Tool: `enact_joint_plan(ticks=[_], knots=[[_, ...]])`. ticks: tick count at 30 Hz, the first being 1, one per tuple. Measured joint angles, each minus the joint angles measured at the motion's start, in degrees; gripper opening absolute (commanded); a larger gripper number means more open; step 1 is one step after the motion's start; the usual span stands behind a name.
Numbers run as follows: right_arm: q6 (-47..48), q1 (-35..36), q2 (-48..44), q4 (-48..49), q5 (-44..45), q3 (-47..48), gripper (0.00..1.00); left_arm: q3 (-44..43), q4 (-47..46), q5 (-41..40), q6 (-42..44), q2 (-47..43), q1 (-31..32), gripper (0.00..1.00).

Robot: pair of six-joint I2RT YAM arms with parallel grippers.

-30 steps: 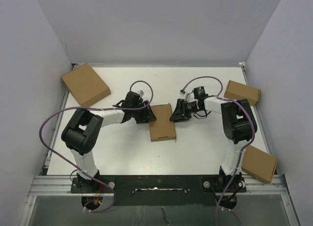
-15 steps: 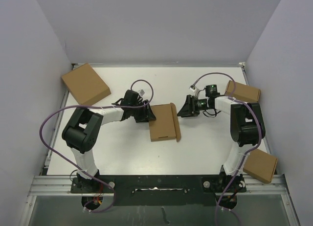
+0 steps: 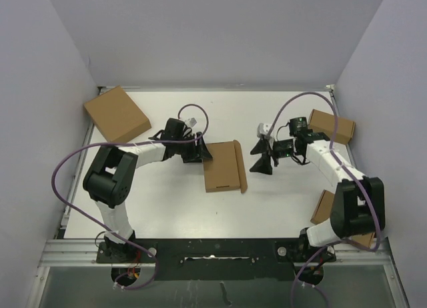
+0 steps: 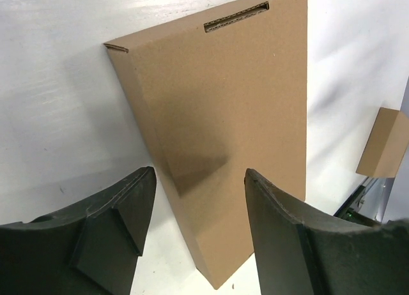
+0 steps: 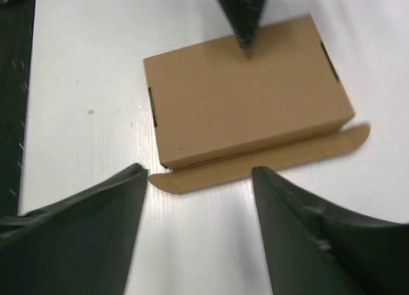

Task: Fold the paper box

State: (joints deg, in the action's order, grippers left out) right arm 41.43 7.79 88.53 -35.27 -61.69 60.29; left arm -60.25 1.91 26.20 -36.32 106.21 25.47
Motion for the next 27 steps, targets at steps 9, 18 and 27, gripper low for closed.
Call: enact_joint_plan(ticks=[9, 18, 27], knots=[[46.45, 1.29, -6.54, -11.85, 0.42, -10.78, 0.78, 2.47, -0.44, -0.48, 2.67, -3.85, -0.94, 0.58], [57.53, 9.99, -6.03, -8.85, 9.75, -16.57, 0.63, 10.34, -5.57, -1.09, 2.14, -14.58, -0.74, 0.58], [56.48, 14.08, -3.54, -1.77, 16.44, -18.08, 0.49, 14.01, -8.11, -0.74, -0.11, -14.36, 1.49, 0.59]])
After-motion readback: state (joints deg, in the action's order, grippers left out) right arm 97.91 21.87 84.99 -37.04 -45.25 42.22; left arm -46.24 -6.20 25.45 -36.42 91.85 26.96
